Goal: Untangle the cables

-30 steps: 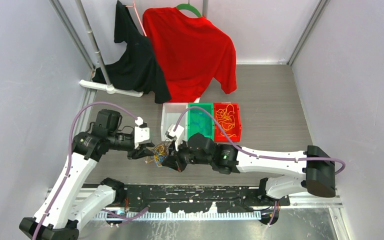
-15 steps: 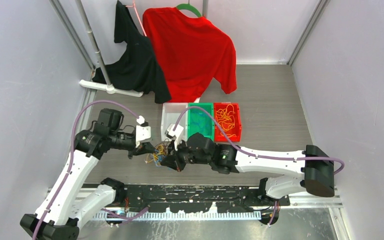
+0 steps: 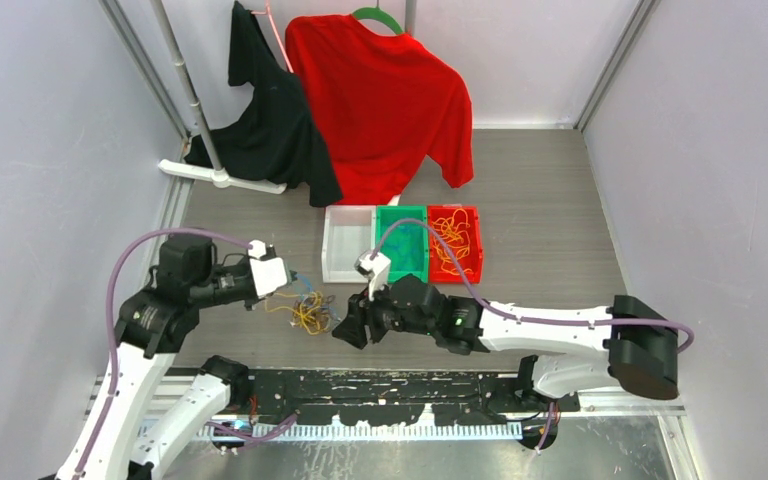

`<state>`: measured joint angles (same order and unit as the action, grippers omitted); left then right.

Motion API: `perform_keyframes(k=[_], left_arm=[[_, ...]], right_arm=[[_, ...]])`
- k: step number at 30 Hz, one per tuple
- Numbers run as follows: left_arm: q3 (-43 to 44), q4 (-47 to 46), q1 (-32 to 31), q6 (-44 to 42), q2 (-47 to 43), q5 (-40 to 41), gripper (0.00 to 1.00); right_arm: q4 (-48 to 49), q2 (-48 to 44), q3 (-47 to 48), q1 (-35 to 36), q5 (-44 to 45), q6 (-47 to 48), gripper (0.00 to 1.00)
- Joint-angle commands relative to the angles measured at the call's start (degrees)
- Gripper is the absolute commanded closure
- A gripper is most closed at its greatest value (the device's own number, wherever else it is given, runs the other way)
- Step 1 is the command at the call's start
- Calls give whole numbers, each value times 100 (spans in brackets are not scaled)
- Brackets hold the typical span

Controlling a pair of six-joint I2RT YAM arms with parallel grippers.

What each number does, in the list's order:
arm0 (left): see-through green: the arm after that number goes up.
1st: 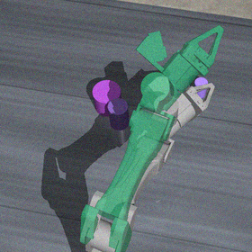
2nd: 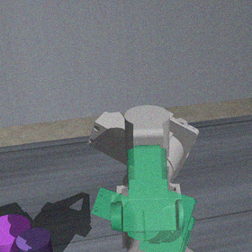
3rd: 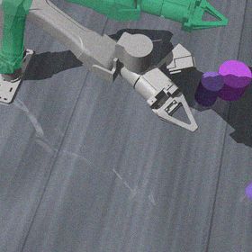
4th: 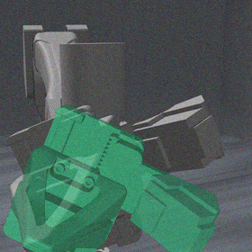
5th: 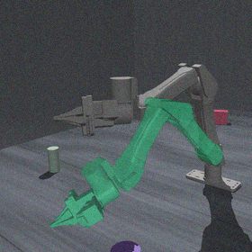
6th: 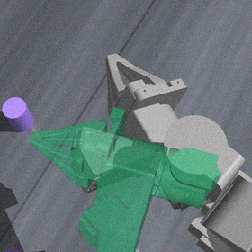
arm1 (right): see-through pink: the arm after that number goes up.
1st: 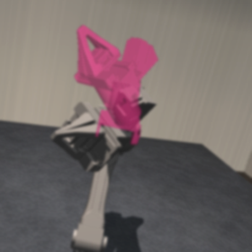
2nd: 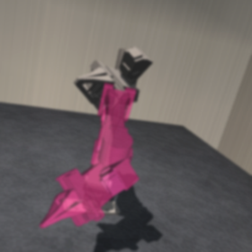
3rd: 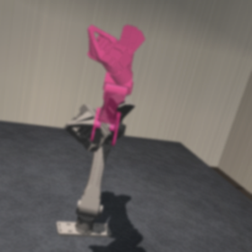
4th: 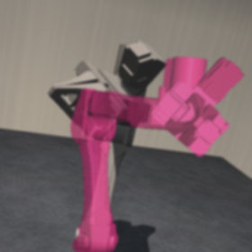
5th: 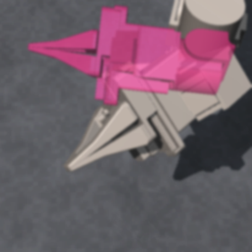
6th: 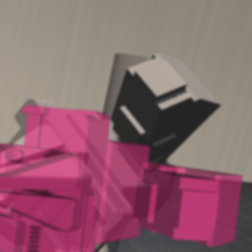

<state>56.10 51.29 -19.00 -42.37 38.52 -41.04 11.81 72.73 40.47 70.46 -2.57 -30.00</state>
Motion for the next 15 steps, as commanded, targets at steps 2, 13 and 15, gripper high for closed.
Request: perform_keyframes(k=[2,13,15], left_arm=[[60,-721,-9,126,-384,410,100],[663,-971,-11,1483,-141,-92,100],[832,-982,-7,1807,-76,-277,100]], right_arm=[[166,-866,-35,-171,445,-228,39],[611,-222,1085,-182,141,853,31],[723,46,1259,-180,159,1000,31]])
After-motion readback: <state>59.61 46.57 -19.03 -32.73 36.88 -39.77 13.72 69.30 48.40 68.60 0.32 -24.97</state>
